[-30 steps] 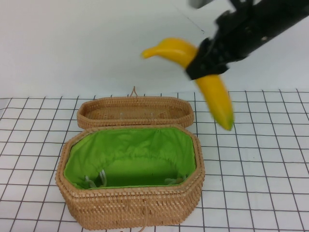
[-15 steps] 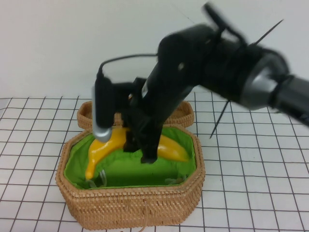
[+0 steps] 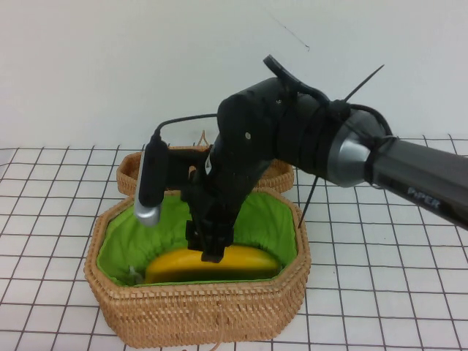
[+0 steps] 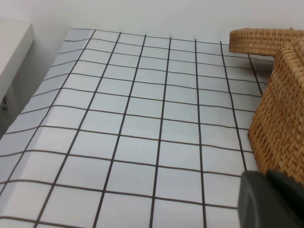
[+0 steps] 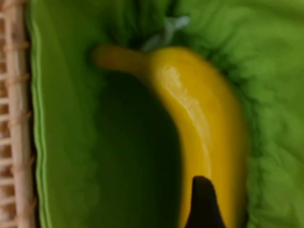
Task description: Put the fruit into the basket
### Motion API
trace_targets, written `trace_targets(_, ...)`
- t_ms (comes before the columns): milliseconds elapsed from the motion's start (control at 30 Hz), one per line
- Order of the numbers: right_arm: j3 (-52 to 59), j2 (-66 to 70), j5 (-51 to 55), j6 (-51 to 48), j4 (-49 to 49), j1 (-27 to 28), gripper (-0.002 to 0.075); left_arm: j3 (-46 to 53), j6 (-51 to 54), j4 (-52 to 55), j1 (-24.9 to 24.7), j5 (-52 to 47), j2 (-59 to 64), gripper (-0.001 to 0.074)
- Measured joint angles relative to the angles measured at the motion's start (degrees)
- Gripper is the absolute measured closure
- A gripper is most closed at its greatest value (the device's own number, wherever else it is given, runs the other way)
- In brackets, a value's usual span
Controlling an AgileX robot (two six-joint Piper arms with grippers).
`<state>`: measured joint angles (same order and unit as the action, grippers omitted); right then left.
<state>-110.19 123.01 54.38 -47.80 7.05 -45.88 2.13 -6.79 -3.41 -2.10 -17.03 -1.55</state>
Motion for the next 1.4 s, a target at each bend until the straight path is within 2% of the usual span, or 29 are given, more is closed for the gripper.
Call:
trace_targets(133, 0.0, -2.7, 1.7, 4.2, -2.3, 0.0, 0.0279, 0.0, 0.0, 0.0, 0.0, 0.0, 0.0, 0.0734)
trace_targets(200, 0.0, -4.6, 2.7, 5.8, -3.7, 0.0, 0.0296, 0.0, 0.0, 0.0, 0.0, 0.0, 0.0, 0.0734)
trace_targets(267, 0.0, -7.4, 4.4, 7.3, -5.2, 0.0, 0.0389, 0.0, 0.0, 0.0, 0.0, 0.0, 0.0, 0.0734)
trace_targets(367, 0.0, -12.7, 8.0, 9.5, -6.5, 0.0, 0.0603, 0.0, 0.0, 0.0, 0.0, 0.0, 0.0, 0.0734)
trace_targets(433, -0.1, -16.1, 10.2, 12.3, -7.6, 0.1, 0.0667, 0.0, 0.0, 0.0, 0.0, 0.0, 0.0, 0.0734)
trace_targets(500, -0.1, -19.5, 11.9, 15.4, -8.0, 0.9, 0.0698, 0.0, 0.0, 0.0, 0.0, 0.0, 0.0, 0.0734)
trace_targets(667, -0.1, -27.7, 15.7, 27.6, -8.7, 3.7, 0.072, 0.0, 0.0, 0.0, 0.0, 0.0, 0.0, 0.0734)
trace_targets(733, -0.1, -29.4, 15.9, 29.6, -8.7, 3.7, 0.0722, 0.0, 0.0, 0.0, 0.0, 0.0, 0.0, 0.0734)
trace_targets(1200, 0.0, -28.0, 16.0, 28.7, -10.6, 3.7, 0.0727, 0.0, 0.0, 0.0, 0.0, 0.0, 0.0, 0.0734)
trace_targets(1333, 0.5, -32.6, 15.4, 26.5, -11.2, 3.7, 0.0727, 0.0, 0.0, 0.0, 0.0, 0.0, 0.0, 0.0734)
trace_targets(1400, 2.9, -36.1, 11.1, 26.5, -11.2, 3.9, 0.0727, 0.0, 0.0, 0.0, 0.0, 0.0, 0.0, 0.0735)
